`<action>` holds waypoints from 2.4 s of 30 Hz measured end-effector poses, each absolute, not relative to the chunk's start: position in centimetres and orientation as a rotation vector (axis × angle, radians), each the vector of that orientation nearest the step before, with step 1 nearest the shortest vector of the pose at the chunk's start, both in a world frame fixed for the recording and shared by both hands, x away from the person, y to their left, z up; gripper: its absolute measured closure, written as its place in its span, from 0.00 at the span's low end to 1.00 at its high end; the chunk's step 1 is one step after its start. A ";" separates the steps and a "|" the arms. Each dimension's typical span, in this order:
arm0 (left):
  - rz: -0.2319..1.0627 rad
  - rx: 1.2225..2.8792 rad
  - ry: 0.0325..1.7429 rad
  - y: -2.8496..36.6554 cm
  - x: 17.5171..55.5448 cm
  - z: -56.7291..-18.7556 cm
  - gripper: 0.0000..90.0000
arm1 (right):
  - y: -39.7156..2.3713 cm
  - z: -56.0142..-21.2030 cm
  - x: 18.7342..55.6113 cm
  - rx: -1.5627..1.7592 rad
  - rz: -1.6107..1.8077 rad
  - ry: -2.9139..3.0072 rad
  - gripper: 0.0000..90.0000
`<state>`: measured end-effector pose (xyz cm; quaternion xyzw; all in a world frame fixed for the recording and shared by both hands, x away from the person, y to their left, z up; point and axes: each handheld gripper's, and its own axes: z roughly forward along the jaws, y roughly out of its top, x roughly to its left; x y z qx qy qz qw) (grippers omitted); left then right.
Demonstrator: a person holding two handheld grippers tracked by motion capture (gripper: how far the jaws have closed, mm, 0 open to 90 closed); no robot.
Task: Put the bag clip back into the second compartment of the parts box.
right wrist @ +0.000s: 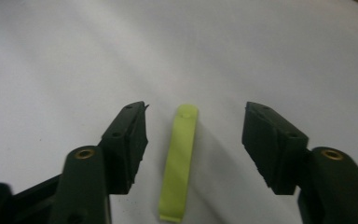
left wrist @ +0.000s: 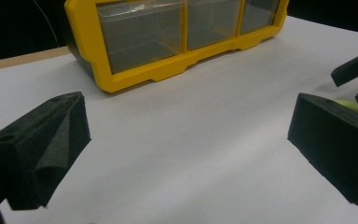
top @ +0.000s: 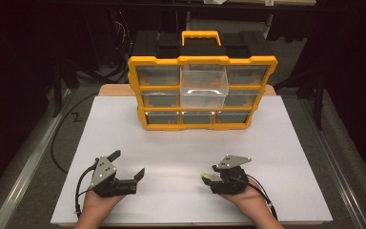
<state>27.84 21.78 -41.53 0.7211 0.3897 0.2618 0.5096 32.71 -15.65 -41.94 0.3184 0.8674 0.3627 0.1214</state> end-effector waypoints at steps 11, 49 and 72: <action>0.613 1.749 0.924 21.5 27.8 -41.5 0.00 | -16.0 -42.3 32.1 0.946 1.048 2.564 0.76; 0.599 1.746 0.907 21.4 27.8 -41.5 0.01 | -15.7 -42.9 32.0 0.923 0.991 2.571 0.88; 0.577 1.748 0.922 21.3 27.9 -41.8 0.00 | -17.7 -41.8 32.7 0.894 1.062 2.566 0.88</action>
